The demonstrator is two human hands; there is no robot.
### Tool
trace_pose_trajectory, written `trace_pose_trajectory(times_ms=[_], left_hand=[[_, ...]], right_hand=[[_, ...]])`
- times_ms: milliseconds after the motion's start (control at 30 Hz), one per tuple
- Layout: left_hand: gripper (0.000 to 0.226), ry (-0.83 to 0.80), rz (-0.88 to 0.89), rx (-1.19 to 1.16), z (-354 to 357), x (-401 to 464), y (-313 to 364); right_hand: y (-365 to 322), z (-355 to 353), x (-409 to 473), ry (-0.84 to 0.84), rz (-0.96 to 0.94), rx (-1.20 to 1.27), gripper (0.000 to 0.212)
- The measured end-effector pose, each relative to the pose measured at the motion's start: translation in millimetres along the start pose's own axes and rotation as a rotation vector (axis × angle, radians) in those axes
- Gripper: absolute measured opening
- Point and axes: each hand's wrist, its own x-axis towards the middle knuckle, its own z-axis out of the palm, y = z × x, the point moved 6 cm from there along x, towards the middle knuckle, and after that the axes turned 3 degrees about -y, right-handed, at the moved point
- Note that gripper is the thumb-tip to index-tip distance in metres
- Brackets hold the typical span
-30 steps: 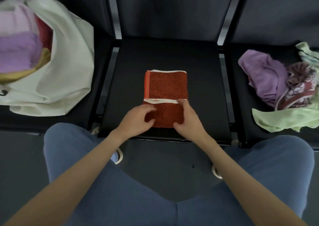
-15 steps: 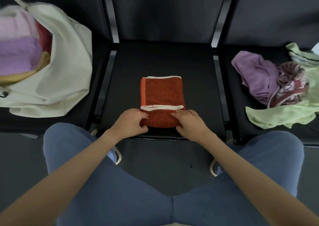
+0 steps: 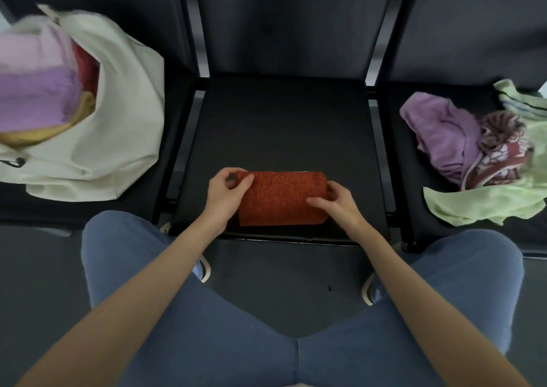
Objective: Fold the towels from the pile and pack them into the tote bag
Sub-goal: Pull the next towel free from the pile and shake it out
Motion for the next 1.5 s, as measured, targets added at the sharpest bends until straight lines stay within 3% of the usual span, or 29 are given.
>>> trace_pose_trajectory(times_ms=[133,233,400,500,600,700,867,1067,1167,1233,1333,1500], left_hand=[[0.030,0.057,-0.108,-0.114,8.7,11.8,-9.1],[0.052,0.021,-0.186,-0.077,13.6,15.2,-15.9],[0.090,-0.015,-0.100,0.274,9.2,8.8,-28.6],[0.072,0.012,-0.099,0.594,5.7,3.5,-38.3],[0.055,-0.075,-0.198,0.672,12.7,4.2,-40.6],[0.045,-0.111,-0.268,0.489,13.7,6.6,-34.7],[0.035,-0.032,-0.241,0.074,-20.5,13.2,-13.9],[0.050,0.202,-0.149,-0.125,-138.4,22.0,21.5],[0.042,0.357,0.004,-0.138,-208.8,21.3,50.1],[0.045,0.449,0.143,-0.069,-254.1,22.8,73.0],[0.052,0.489,0.336,0.130,-314.7,35.4,108.9],[0.051,0.566,0.520,0.261,-393.5,96.3,147.6]], right_hand=[[8.1,2.6,12.6,0.063,-0.022,-0.160,0.048],[7.9,5.9,18.6,0.107,-0.028,-0.222,0.044],[10.1,6.5,18.1,0.296,0.008,-0.377,0.051],[12.3,7.8,18.6,0.292,0.067,-0.412,0.059],[14.9,9.3,27.2,0.248,0.155,-0.423,0.045],[6.1,11.9,32.1,0.280,0.155,-0.412,0.033],[-28.5,40.2,34.6,0.247,0.103,-0.208,0.047],[-115.9,126.2,33.0,0.039,-0.187,-0.004,0.061],[-167.4,180.8,33.6,-0.149,-0.413,0.093,0.048],[-205.0,216.3,38.7,-0.225,-0.626,0.027,0.039],[-255.7,268.5,56.2,-0.207,-0.875,-0.211,0.022],[-321.2,341.4,119.8,-0.109,-0.909,-0.261,0.027]])
